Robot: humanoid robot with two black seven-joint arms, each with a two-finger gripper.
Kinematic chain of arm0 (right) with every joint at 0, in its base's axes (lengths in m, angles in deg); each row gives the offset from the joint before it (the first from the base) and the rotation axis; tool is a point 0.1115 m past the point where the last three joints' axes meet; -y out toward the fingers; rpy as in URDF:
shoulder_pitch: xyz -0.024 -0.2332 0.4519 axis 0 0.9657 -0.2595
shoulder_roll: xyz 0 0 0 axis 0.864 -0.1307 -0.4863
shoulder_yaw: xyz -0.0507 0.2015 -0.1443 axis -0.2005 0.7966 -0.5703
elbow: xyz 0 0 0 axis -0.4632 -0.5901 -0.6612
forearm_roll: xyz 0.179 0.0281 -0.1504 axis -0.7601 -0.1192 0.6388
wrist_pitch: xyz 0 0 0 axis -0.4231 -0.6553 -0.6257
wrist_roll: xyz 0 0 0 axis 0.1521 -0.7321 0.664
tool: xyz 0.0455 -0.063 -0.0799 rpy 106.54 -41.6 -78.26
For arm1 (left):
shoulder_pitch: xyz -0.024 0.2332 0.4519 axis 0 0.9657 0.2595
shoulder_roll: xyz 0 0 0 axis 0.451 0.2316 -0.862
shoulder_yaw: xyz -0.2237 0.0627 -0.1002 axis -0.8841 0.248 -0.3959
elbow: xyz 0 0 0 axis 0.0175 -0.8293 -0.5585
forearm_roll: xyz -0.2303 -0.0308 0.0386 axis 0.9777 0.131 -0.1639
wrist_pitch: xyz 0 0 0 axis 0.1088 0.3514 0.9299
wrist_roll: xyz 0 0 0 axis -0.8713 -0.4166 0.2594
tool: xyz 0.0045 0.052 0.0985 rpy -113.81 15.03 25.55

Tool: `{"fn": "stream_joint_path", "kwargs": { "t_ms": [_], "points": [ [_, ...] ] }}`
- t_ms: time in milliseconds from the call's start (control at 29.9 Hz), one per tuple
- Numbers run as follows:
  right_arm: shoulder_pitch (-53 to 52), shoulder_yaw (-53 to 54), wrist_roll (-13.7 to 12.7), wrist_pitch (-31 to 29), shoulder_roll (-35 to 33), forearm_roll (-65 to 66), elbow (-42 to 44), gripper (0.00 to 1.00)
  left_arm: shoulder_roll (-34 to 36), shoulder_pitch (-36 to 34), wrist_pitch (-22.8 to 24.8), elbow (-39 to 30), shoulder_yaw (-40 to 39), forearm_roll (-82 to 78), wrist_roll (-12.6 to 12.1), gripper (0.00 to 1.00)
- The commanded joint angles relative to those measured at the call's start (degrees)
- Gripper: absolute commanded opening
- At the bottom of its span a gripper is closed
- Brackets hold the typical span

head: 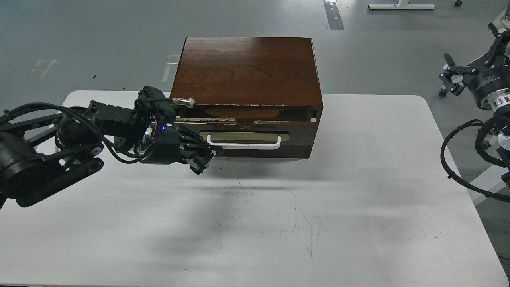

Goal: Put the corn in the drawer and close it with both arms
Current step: 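Push the drawer front with the left gripper into the box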

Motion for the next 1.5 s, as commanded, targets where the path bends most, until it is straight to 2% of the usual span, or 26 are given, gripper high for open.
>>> {"fn": "stream_joint_path", "kwargs": {
  "t_ms": [0, 401, 802, 1470],
  "points": [
    [0.17, 0.01, 0.01, 0.0, -0.17, 0.0, -0.01, 1.0, -1.4, -0.31, -0.71, 1.65, -0.03, -0.01, -0.03, 0.0],
    [0.26, 0.01, 0.01, 0.0, -0.35, 0.0, -0.01, 1.0, -2.72, -0.4, -1.15, 4.2, -0.03, 0.08, -0.12, 0.0],
    [0.34, 0.01, 0.71, 0.0, -0.34, 0.0, -0.01, 1.0, -2.98, -0.31, -3.7, 5.7, -0.03, 0.17, -0.12, 0.0],
    [1.14, 0.01, 0.8, 0.0, -0.78, 0.0, -0.01, 1.0, -4.12, -0.4, -3.7, 8.07, -0.03, 1.05, 0.05, 0.0]
  ]
}}
